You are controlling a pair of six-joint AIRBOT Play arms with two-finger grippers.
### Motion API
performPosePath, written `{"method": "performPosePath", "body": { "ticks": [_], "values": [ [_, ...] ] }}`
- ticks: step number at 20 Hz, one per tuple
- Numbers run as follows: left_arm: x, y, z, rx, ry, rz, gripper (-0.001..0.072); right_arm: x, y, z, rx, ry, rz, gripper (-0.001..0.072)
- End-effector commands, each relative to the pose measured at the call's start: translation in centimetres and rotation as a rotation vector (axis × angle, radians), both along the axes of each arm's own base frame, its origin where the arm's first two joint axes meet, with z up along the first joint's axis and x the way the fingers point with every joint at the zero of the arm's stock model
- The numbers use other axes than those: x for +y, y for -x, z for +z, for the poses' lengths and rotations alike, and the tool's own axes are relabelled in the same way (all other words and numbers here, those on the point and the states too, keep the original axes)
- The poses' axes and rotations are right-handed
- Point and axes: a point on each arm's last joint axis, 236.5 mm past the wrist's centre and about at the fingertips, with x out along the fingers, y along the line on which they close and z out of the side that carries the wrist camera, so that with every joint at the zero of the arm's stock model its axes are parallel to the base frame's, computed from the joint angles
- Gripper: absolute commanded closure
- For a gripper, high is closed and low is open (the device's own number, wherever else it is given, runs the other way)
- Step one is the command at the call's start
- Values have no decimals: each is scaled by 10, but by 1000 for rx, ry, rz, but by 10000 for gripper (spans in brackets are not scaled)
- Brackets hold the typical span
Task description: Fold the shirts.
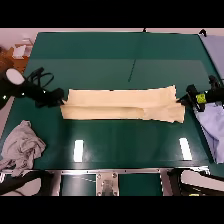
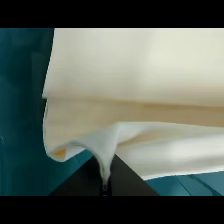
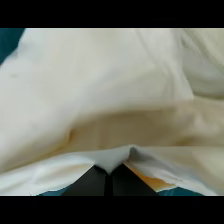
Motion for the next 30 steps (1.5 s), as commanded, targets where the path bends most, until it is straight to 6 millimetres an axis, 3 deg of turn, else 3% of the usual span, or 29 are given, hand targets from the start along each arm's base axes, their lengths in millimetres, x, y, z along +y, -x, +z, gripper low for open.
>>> {"method": "performPosePath", "body": {
  "ticks": [1,3,4,5,6,7,10,12,13,15,16,17,18,19,20,24,27,28,29,30],
  "values": [
    [-8,-66,1,-34,42,-4,686,-4,-63,-7,-18,-28,-6,692],
    [-23,-106,-7,-69,110,1,684,-7,-91,-18,-25,-46,3,691],
    [-31,-125,-13,-100,153,0,683,-8,-104,-25,-30,-51,4,650],
    [-38,-142,-18,-119,200,30,431,-11,-113,-33,-32,-51,2,410],
    [-42,-158,-21,-147,239,73,-13,-15,-122,-38,-44,-44,11,175],
    [-38,-167,-22,-164,251,104,56,-19,-128,-41,-63,-33,34,165],
    [-18,-161,-21,-127,261,117,35,-53,-129,-31,-134,12,75,165],
    [4,-150,-14,-74,278,114,35,-81,-111,-27,-149,22,122,158],
    [15,-145,-9,-54,286,115,35,-92,-99,-30,-133,15,131,103],
    [33,-139,-1,-37,294,126,41,-103,-79,-41,-118,-5,155,101],
    [38,-139,2,-43,297,134,151,-104,-69,-51,-107,-18,169,100],
    [40,-140,7,-54,296,136,262,-100,-61,-62,-96,-34,193,100],
    [40,-141,10,-66,294,137,298,-94,-55,-73,-87,-55,217,99],
    [35,-142,14,-76,304,131,530,-85,-50,-84,-77,-84,240,99],
    [29,-143,17,-104,309,85,684,-74,-49,-94,-75,-116,262,99],
    [-5,-141,23,-139,332,-21,685,-28,-59,-107,-121,-243,333,99],
    [-47,-140,29,-182,348,-125,686,1,-61,-112,-105,-251,405,102],
    [-63,-139,29,-198,344,-160,685,8,-63,-110,-111,-248,432,160],
    [-80,-139,30,-221,337,-198,686,14,-65,-105,-115,-252,457,513],
    [-98,-138,31,-245,331,-235,686,17,-68,-98,-124,-253,476,678]
  ]
}}
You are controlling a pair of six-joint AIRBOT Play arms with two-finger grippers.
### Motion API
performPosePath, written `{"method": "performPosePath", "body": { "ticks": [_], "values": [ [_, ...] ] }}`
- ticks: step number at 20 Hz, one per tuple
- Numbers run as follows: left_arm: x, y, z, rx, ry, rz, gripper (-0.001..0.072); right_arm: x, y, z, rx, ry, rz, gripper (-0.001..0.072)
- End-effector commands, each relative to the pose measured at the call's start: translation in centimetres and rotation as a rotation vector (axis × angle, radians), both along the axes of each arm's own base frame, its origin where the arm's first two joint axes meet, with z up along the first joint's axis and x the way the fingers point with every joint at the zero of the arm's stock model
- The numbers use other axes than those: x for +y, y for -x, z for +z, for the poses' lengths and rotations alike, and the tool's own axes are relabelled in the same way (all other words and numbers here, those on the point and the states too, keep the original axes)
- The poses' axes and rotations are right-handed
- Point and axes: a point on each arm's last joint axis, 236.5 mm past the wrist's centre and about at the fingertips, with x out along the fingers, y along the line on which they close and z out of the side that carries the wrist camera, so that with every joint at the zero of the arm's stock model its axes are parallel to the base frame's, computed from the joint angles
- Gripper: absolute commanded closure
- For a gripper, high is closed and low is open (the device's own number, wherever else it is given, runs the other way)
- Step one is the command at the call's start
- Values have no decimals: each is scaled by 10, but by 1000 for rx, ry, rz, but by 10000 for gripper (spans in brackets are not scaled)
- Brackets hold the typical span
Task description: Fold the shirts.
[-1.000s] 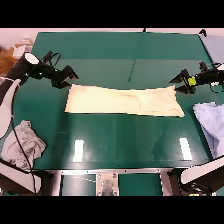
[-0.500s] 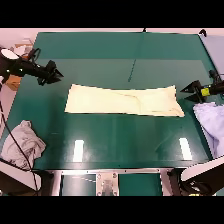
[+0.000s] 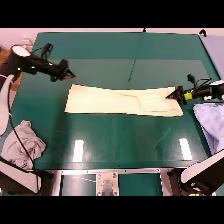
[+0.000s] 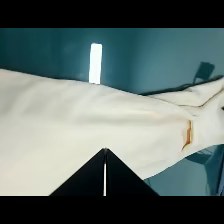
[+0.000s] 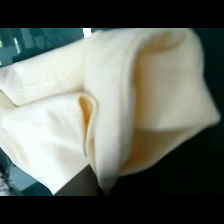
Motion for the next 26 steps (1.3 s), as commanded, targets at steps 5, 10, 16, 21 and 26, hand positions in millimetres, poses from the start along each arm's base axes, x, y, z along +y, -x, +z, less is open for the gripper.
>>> {"method": "performPosePath", "body": {
  "ticks": [5,10,16,21,26],
  "values": [
    [-142,2,8,-273,-35,-200,685,20,-33,97,-146,23,131,690],
    [-253,43,-50,-279,-36,-341,685,70,-18,207,-291,52,279,690],
    [-330,65,-100,-178,24,-412,686,135,13,276,-411,94,379,690],
    [-343,83,-94,-86,119,-467,685,156,19,267,-376,157,418,690],
    [-254,95,-41,70,106,-617,686,187,11,266,-384,175,396,690]
  ]
}}
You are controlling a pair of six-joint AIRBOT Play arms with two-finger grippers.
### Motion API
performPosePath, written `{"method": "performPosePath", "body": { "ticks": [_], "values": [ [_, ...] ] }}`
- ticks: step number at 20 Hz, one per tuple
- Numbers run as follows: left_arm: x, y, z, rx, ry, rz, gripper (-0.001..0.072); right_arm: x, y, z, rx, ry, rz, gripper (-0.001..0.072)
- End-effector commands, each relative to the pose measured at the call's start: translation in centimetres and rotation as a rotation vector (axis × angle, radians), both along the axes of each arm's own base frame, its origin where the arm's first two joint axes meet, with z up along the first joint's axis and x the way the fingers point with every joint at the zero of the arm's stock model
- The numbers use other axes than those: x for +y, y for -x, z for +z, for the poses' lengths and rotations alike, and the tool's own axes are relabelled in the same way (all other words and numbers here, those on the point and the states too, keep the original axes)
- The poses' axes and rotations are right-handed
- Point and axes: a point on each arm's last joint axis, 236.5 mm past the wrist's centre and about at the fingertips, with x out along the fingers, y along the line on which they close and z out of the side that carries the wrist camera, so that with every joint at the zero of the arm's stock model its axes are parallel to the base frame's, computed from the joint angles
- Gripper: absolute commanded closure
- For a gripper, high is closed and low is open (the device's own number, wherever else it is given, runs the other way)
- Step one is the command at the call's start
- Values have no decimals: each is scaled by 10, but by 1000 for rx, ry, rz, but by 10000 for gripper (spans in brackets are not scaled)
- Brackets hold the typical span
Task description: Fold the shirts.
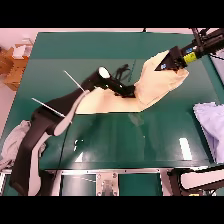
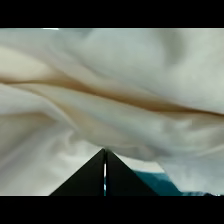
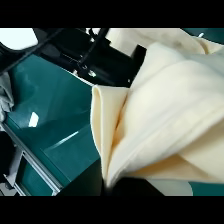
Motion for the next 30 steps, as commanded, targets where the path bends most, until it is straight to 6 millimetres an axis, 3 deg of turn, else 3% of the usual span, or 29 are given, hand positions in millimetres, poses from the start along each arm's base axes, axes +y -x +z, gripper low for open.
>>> {"method": "performPosePath", "body": {
  "ticks": [1,4,6,8,11,12,13,14,15,16,17,19,21,23,24,25,27,30],
  "values": [
    [89,8,36,101,-107,-83,686,31,-12,2,-35,-1,-32,690],
    [232,-40,72,20,-353,148,686,92,-17,-2,-56,-40,-21,690],
    [302,-49,107,-23,-399,267,686,147,-18,-18,-76,-64,26,690],
    [351,-47,132,-30,-403,354,686,210,-14,-46,-78,-88,64,690],
    [396,-48,147,-29,-394,447,685,306,-11,-108,-104,-127,70,686],
    [402,-49,148,-29,-390,464,685,343,-7,-127,-100,-180,45,589],
    [406,-50,148,-30,-390,473,686,374,-2,-141,-104,-229,18,392],
    [406,-51,148,-35,-390,472,685,391,1,-153,-129,-240,13,202],
    [406,-54,148,-45,-388,476,686,391,-1,-158,-149,-225,16,230],
    [406,-56,149,-52,-385,481,686,376,-13,-156,-165,-193,15,269],
    [405,-57,150,-58,-381,485,686,348,-28,-150,-150,-153,0,289],
    [403,-57,151,-62,-371,474,686,267,-60,-139,-107,-52,-48,289],
    [401,-57,152,-63,-363,472,686,167,-78,-140,-21,90,-130,288],
    [401,-57,152,-64,-361,472,686,86,-79,-150,73,205,-196,275],
    [401,-57,152,-64,-361,472,686,60,-75,-158,126,225,-221,228],
    [401,-57,152,-64,-361,473,686,40,-69,-169,181,233,-247,162],
    [401,-57,152,-63,-361,473,685,29,-53,-199,285,212,-280,130],
    [401,-57,152,-62,-360,474,685,71,-34,-234,367,43,-300,99]
  ]
}}
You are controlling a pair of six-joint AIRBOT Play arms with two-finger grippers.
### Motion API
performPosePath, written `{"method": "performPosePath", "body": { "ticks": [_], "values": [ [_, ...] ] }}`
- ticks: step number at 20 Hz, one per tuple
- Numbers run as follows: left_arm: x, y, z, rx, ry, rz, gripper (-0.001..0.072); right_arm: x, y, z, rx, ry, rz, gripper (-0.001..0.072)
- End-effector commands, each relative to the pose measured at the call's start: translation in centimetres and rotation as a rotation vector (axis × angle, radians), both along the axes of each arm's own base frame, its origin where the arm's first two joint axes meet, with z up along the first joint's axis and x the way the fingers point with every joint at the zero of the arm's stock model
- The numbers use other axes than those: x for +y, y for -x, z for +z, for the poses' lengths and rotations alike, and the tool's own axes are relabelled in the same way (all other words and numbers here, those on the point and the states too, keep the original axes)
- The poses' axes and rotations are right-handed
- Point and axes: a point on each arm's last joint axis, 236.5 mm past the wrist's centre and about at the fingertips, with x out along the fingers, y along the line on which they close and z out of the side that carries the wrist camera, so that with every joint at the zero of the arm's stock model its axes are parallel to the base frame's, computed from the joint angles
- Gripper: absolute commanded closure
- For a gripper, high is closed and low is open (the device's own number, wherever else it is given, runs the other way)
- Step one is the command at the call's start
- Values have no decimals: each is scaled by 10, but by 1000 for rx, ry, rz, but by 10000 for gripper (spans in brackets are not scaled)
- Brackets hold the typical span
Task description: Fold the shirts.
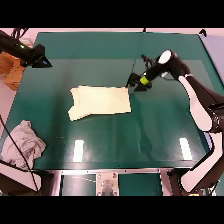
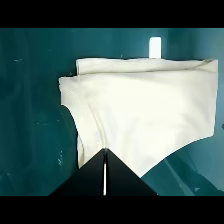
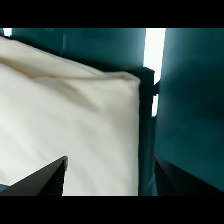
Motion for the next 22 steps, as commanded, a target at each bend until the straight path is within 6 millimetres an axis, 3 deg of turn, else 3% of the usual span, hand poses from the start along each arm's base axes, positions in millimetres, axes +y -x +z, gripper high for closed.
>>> {"method": "performPosePath", "body": {
  "ticks": [1,3,5,6,7,9,11,13,16,18,22],
  "values": [
    [-1,0,0,1,3,2,686,25,22,-36,73,-147,-74,99],
    [-1,0,0,1,3,2,686,43,34,-55,105,-159,-83,99],
    [-1,0,0,1,3,1,685,66,40,-55,118,-218,-65,105],
    [-1,1,0,5,3,-1,685,76,37,-48,96,-256,-59,293],
    [-1,3,0,10,2,-4,686,84,33,-37,77,-296,-54,610],
    [-1,4,0,15,2,-7,686,81,20,-9,32,-325,-38,691],
    [-1,4,-1,17,2,-8,685,57,-6,42,-71,-345,-64,692],
    [-1,5,-1,18,2,-8,685,5,-28,104,-186,-353,-136,692],
    [-1,6,-1,22,2,-11,685,-100,-27,177,-307,-321,-269,692],
    [-2,8,-1,29,2,-15,685,-180,-8,201,-332,-256,-399,692],
    [-2,10,-2,38,2,-20,685,-324,45,220,-349,-173,-695,692]
  ]
}}
